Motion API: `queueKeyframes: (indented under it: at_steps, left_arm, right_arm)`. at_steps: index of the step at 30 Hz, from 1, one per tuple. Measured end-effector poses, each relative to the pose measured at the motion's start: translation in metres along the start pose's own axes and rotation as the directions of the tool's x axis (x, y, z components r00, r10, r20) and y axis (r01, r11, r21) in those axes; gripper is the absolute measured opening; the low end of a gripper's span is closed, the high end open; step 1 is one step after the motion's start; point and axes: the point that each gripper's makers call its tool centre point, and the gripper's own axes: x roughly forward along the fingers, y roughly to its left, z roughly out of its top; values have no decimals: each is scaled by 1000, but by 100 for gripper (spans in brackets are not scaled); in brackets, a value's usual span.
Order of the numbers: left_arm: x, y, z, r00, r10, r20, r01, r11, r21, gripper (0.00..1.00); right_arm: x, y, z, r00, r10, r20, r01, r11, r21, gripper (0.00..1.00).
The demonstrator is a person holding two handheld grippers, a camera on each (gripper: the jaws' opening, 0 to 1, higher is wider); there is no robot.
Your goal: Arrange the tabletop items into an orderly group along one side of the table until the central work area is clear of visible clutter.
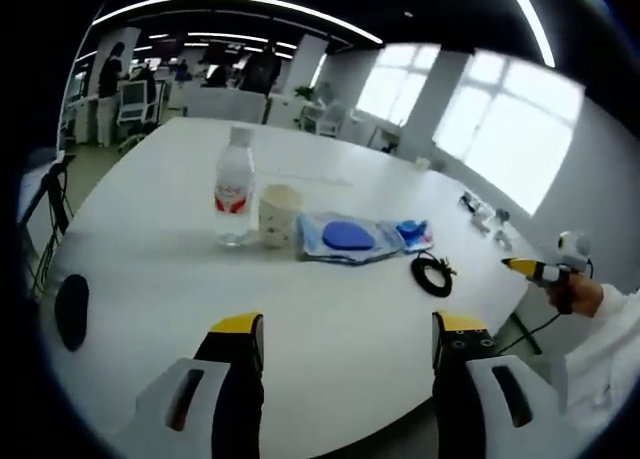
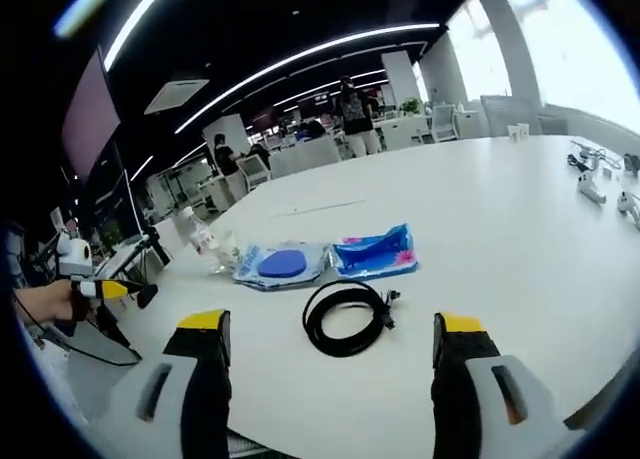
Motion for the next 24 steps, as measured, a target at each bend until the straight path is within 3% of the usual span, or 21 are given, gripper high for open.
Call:
queueKeyframes:
  at_steps: [5,9,12,15,24]
  left_arm:
    - [-6,7,-11,1000,-7,-27,6,999,-40,64]
    - [-10,2,-13,999,-22,-26,21,999,-40,63]
    - [-12,-4,-9,999,-37,3,37,995,-89,63]
    - [-14,-7,-9,999,-38,23,40,993,-109,63]
    - [-22,-5,-9,998,-33,51,39,991,-125,64]
  right_arm:
    - [-23,1,-8,999,-35,-1,35,999,19,77]
    - [-37,-5,-14,997,-73,6,73,997,37,77]
    - [-44,-15,-26,990,-138,-23,138,990,5,70]
    - [-47,-12,-32,988,-150,-22,151,987,49,69]
    - [-37,-2,-26,992,-124,3,123,987,101,70]
